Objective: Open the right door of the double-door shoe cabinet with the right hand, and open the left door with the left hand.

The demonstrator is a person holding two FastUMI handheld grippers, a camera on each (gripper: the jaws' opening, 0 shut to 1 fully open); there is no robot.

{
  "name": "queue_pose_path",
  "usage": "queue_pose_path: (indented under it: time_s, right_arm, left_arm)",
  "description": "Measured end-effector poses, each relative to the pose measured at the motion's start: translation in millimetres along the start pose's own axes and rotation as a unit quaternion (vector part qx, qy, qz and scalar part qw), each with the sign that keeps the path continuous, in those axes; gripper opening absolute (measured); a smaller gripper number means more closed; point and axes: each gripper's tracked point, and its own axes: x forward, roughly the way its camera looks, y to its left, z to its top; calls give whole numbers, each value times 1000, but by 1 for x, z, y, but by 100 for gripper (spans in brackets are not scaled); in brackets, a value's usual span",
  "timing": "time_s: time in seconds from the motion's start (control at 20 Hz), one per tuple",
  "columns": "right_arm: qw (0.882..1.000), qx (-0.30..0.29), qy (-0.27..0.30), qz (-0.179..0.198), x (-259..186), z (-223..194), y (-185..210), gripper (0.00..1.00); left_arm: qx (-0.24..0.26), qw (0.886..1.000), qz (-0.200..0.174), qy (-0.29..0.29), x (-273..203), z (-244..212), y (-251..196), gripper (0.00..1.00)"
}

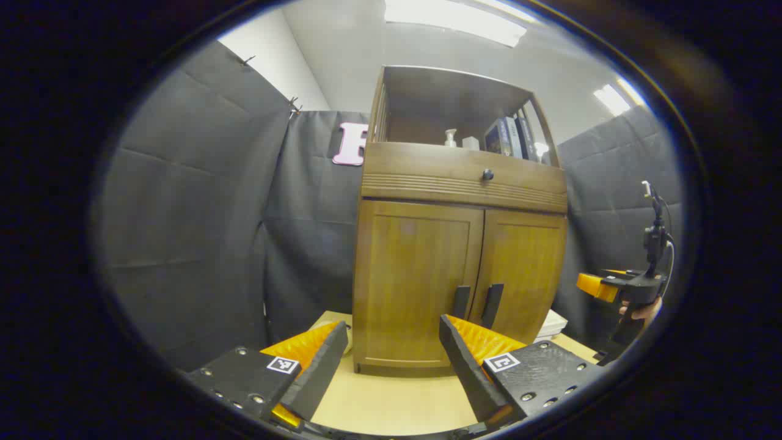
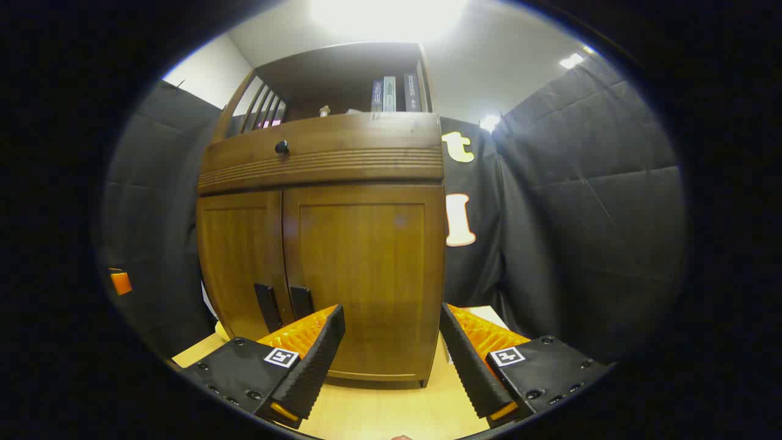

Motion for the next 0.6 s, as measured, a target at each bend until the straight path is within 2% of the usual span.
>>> queue_pose_path:
  time_s: [0.05,0.15,0.2,0.25,0.35,0.4,0.5,0.55,0.6]
  right_arm:
    - [1000,3,4,5,2,-3,6,96]
    - [1000,4,8,14,0,-5,13,98]
    - [1000,4,9,22,-1,-5,20,94]
    - [1000,0,8,30,0,-5,26,98]
    - [999,-13,7,41,0,-7,32,94]
    - [999,-17,6,44,-1,-9,32,98]
    - [999,-16,6,46,-3,-12,33,98]
    - [999,-13,8,46,-5,-14,32,94]
    - [999,-9,11,47,-6,-16,32,98]
  left_arm:
    - [-8,1000,8,9,-1,-8,0,95]
    - [-26,999,0,25,-9,-19,-3,96]
    - [-26,999,0,30,-16,-23,-2,96]
    - [-23,999,5,30,-27,-27,0,95]
    - [-16,1000,12,23,-31,-25,4,94]
    - [-17,1000,12,20,-31,-24,4,95]
    - [-21,999,10,22,-30,-27,2,95]
    - [-20,999,10,24,-31,-27,2,95]
    - [-17,1000,10,24,-31,-27,2,95]
